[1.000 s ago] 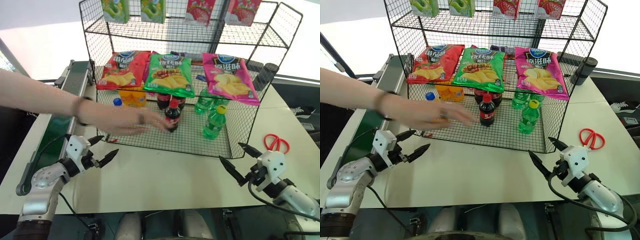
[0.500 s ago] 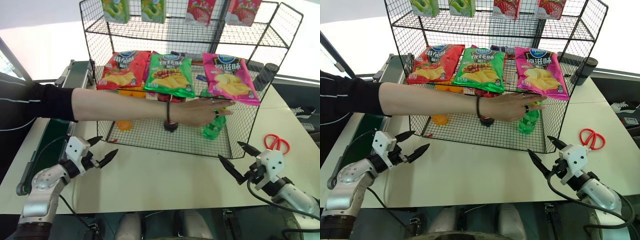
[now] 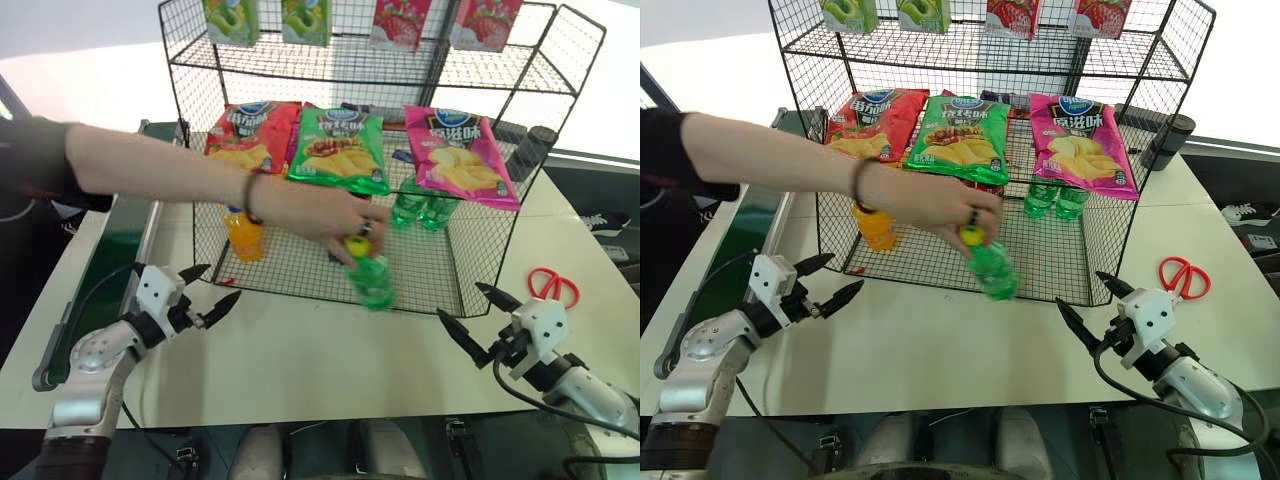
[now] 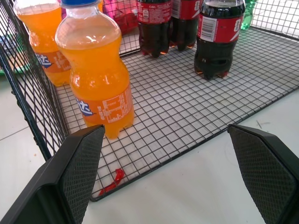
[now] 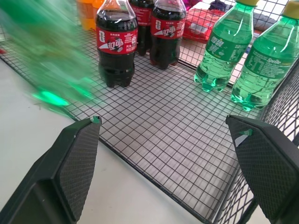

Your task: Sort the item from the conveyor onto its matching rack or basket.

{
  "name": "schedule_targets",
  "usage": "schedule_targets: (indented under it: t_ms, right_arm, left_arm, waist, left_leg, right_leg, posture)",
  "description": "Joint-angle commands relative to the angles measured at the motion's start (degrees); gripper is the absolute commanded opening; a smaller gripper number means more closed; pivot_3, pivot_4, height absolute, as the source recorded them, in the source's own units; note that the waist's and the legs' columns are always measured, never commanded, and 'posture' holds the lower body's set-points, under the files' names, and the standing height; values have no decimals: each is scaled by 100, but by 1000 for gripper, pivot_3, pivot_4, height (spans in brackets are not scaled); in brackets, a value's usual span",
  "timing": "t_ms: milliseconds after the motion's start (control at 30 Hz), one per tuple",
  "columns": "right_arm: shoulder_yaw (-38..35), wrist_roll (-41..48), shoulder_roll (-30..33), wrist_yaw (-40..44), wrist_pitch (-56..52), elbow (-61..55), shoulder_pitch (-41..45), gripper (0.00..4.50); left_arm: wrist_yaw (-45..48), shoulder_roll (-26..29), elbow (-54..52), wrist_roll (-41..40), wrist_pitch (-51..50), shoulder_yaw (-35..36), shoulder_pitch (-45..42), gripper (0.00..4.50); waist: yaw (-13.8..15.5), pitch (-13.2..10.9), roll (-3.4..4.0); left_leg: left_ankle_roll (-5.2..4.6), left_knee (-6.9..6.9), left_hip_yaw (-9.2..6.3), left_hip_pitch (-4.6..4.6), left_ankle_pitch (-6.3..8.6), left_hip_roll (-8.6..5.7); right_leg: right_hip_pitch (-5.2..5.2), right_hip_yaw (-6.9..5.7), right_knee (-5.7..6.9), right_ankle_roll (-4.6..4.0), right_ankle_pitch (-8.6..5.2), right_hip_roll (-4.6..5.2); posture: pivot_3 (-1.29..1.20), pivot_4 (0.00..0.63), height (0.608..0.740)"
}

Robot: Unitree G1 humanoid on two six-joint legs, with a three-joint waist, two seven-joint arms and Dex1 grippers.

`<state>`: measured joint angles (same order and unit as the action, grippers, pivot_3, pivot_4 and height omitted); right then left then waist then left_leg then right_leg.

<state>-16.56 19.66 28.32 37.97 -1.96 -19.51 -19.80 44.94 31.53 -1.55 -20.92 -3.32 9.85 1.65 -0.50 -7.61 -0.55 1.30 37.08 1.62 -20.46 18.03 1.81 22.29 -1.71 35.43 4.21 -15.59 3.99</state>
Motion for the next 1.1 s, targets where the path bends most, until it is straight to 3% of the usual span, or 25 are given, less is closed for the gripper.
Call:
schedule_targets:
  t_ms: [33,767,1100]
  right_arm:
    - [-57,-39,37,-38,100,-147,18,4439]
    - [-25,-24,79,229,258,234,229,4439]
    - [195,-25,59,179,63,-4,367,4439]
  left_arm:
    - [18,-32,26,29,107,1,-104,4500]
    - [-199,-132,-339,-188,-229,264,131,4500]
    - [-575,-138,-577,-1218,-1083,1177,9,4500]
  waist:
    - [3,0,0]
    - [-1,0,-1]
    - [-1,1,-1]
  left_leg:
    - [0,0,0,0,0,0]
    - [0,1,0,1,0,1]
    - [0,2,0,1,0,2]
  right_leg:
    - [0,0,0,0,0,-1]
    - [-2,0,1,11,6,-13]
    - [-2,0,1,10,6,-12]
  posture:
    - [0,150,740]
    - [0,150,740]
    - [0,150,740]
